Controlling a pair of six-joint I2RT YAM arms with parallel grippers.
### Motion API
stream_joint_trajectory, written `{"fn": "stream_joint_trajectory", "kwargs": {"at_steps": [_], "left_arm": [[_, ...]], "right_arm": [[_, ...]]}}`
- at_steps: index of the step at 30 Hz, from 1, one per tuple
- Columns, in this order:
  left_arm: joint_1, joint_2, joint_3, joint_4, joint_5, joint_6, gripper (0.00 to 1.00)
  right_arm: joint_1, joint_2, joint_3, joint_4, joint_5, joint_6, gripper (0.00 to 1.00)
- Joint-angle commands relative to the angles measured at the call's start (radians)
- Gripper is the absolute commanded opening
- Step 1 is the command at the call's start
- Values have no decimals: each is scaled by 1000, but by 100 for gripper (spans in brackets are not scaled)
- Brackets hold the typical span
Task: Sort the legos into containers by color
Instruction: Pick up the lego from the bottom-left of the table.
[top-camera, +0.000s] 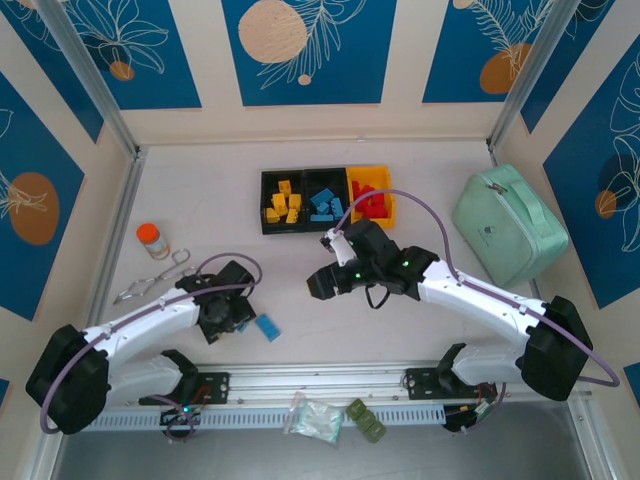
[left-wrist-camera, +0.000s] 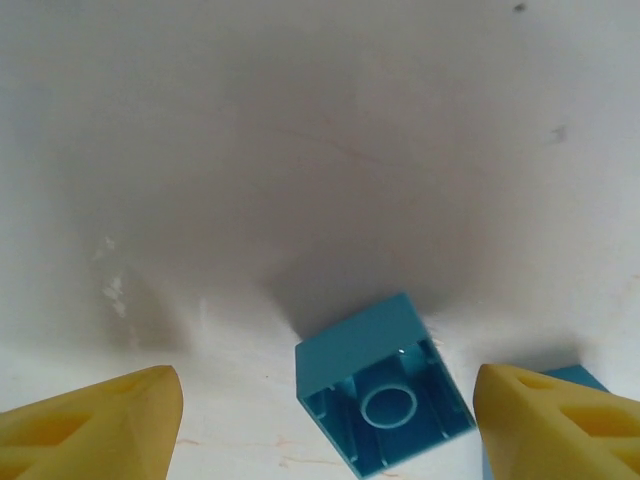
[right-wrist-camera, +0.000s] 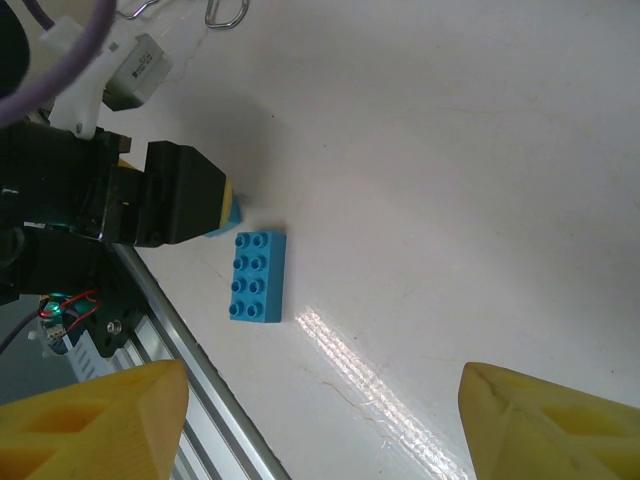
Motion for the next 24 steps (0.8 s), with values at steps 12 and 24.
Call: {"fn": "stream_joint_trajectory", "kwargs": {"at_steps": [12,24], "left_arm": [[-9,86,-21,120,41,-46,49],[-8,147,168,90,-13,77,34]], "right_arm": [[3,-6,-24,11,15,12,72],[-34,-65,-56,-5,24,21,72]]}}
